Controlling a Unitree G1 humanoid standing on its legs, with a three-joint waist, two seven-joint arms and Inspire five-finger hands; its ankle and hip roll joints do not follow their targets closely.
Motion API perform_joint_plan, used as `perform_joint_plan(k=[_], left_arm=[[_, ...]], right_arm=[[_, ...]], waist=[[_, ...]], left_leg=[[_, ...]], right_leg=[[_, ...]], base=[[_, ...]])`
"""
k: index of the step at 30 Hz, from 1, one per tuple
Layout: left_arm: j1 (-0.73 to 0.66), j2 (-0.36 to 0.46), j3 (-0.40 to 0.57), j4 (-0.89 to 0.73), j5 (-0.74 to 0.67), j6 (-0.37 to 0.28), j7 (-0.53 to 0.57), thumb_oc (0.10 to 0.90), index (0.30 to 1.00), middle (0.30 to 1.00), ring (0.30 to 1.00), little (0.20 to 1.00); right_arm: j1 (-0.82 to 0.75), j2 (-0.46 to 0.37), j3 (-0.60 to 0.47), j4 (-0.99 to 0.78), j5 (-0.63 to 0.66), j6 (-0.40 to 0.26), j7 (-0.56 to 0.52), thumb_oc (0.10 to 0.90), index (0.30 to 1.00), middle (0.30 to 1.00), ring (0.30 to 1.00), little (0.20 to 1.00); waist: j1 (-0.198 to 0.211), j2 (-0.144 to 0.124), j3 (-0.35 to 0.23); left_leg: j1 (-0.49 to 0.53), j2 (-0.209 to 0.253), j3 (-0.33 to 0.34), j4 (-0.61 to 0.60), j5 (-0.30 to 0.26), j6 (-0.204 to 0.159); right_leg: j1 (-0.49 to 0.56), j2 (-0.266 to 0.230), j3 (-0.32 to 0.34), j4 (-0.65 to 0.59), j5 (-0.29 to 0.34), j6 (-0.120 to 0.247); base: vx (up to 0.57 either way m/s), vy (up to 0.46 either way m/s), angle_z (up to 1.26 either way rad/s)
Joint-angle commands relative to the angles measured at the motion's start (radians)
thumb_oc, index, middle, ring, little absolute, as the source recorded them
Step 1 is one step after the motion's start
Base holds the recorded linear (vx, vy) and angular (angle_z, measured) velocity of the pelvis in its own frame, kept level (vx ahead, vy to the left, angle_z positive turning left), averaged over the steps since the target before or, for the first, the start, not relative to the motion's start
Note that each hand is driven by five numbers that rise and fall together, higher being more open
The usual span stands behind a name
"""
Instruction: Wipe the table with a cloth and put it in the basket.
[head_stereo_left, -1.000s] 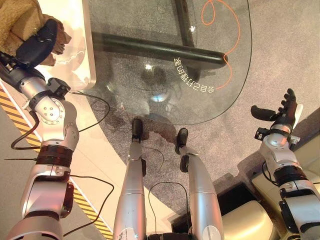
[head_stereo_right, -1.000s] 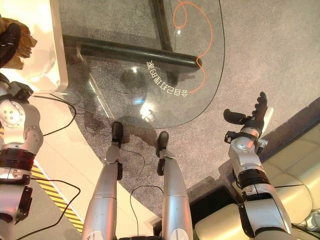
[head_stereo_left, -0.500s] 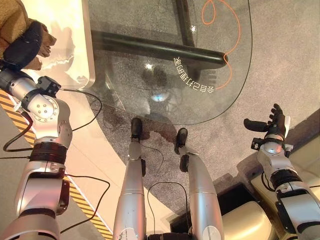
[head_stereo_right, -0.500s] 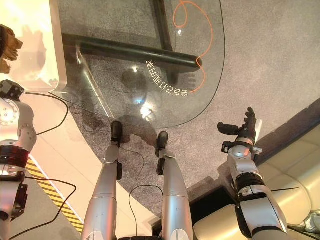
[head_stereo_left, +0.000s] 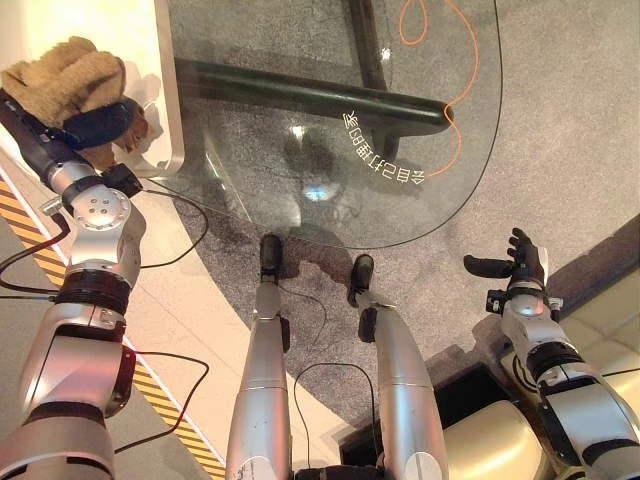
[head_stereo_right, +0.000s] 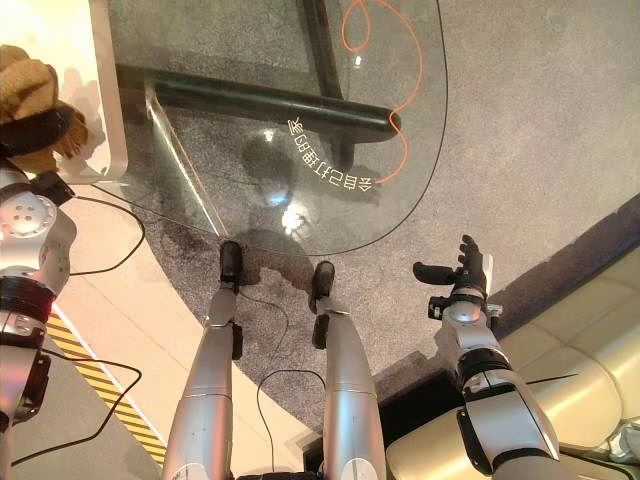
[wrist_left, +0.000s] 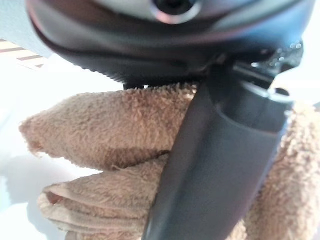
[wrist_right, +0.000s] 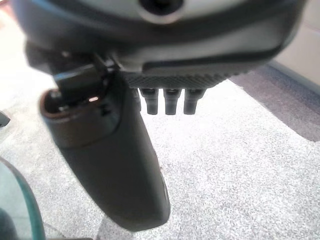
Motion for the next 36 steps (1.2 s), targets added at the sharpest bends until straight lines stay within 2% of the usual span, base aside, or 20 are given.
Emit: perform_joint_plan(k=[1,4,12,13,36], left_arm=[[-0.121,0.097,0.054,0.017,0.088,-0.038,0.013,0.1,0.3,0.3,0.3,0.2],[-0.152,0.106,0.029,0.053,0.083,0.02,-0.016,0.1,0.3,0.3,0.3,0.2],[-0.21,0.11,0.0,0.136,0.036,0.099,-0.033,0.116,0.314,0.314,0.314,0.216],[-0.217,0.108,-0.003,0.149,0.026,0.112,-0.033,0.8,0.9,0.9,0.9,0.9],[-0.227,0.105,-0.011,0.162,-0.011,0.12,-0.112,0.8,0.9,0.9,0.9,0.9]], right_arm=[[0.015,-0.079,0.022,0.026,-0.011,-0.009,-0.012,0.8,0.9,0.9,0.9,0.9],[0.006,-0.083,0.034,0.018,-0.01,0.004,-0.004,0.8,0.9,0.9,0.9,0.9],[-0.015,-0.074,0.056,0.021,-0.012,0.022,0.001,0.8,0.9,0.9,0.9,0.9],[-0.018,-0.069,0.059,0.024,-0.017,0.021,0.0,0.8,0.9,0.9,0.9,0.9],[-0.009,-0.052,0.069,0.027,-0.017,0.045,0.022,0.8,0.9,0.9,0.9,0.9]], waist=[[-0.027,0.085,-0.024],[-0.033,0.083,-0.024],[-0.043,0.083,-0.024],[-0.045,0.083,-0.024],[-0.048,0.084,-0.024]], left_leg=[[-0.005,-0.061,0.074,0.172,-0.15,0.067],[-0.007,-0.059,0.079,0.17,-0.147,0.067],[-0.014,-0.057,0.081,0.174,-0.144,0.065],[-0.016,-0.057,0.081,0.174,-0.145,0.064],[0.013,-0.064,0.072,0.155,-0.137,0.066]], right_leg=[[0.085,0.109,0.006,-0.152,0.061,0.0],[0.082,0.111,0.007,-0.154,0.064,-0.001],[0.076,0.11,0.011,-0.155,0.067,-0.001],[0.074,0.11,0.012,-0.156,0.067,0.0],[0.097,0.109,0.023,-0.184,0.085,0.003]], base=[[0.0,0.0,0.0],[0.0,0.0,0.0],[0.0,0.0,0.0],[0.0,0.0,0.0],[0.0,0.0,0.0]])
